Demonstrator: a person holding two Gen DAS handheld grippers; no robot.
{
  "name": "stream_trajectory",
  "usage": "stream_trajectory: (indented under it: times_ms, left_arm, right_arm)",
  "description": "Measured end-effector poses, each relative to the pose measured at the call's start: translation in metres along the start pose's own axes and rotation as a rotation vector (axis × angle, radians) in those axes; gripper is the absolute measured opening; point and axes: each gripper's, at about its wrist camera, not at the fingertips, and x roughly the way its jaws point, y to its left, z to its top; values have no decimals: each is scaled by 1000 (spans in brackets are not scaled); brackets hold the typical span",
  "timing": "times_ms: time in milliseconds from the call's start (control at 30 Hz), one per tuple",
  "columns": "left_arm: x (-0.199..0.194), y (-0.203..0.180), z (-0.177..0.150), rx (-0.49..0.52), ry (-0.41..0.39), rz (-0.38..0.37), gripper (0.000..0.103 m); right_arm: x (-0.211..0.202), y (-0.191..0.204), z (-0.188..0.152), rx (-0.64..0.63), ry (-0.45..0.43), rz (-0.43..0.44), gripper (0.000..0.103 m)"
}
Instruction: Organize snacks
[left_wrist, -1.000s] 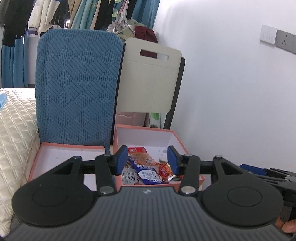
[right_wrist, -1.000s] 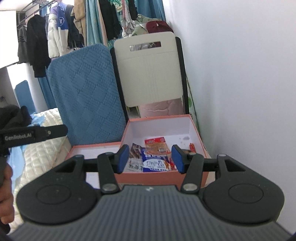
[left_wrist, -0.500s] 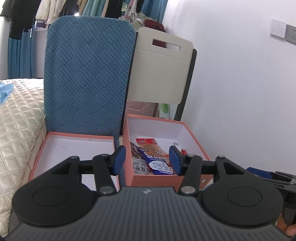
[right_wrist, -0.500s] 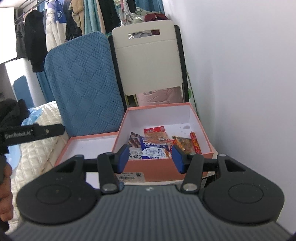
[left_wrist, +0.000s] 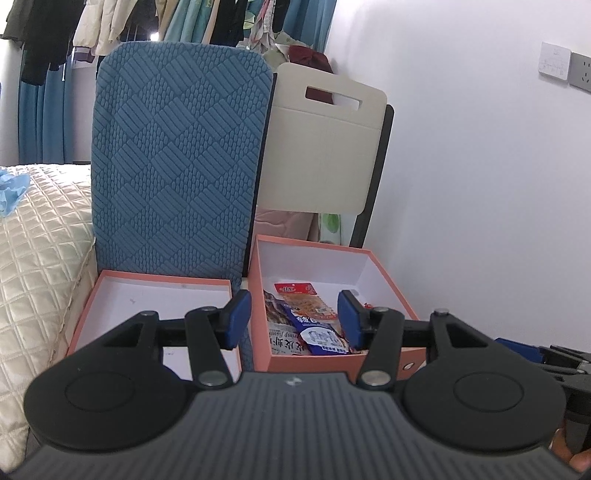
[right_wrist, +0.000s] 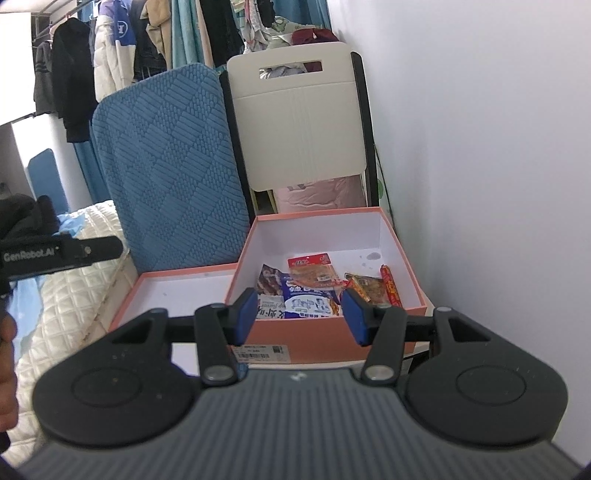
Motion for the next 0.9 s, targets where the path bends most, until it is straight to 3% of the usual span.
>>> stream_trajectory:
  times_ms: [767,833,900]
  left_arm:
    - [-7,4,2,7,-9,25,58]
    - [-8,4,2,-1,-11,25,60]
    - [-9,6,3,-15,-8,12,68]
  right_arm:
    - [3,5,1,-15,-9,0,53]
    - [2,7,0,-26,-10,-5,53]
    - [2,8,0,-35,-11,-5,53]
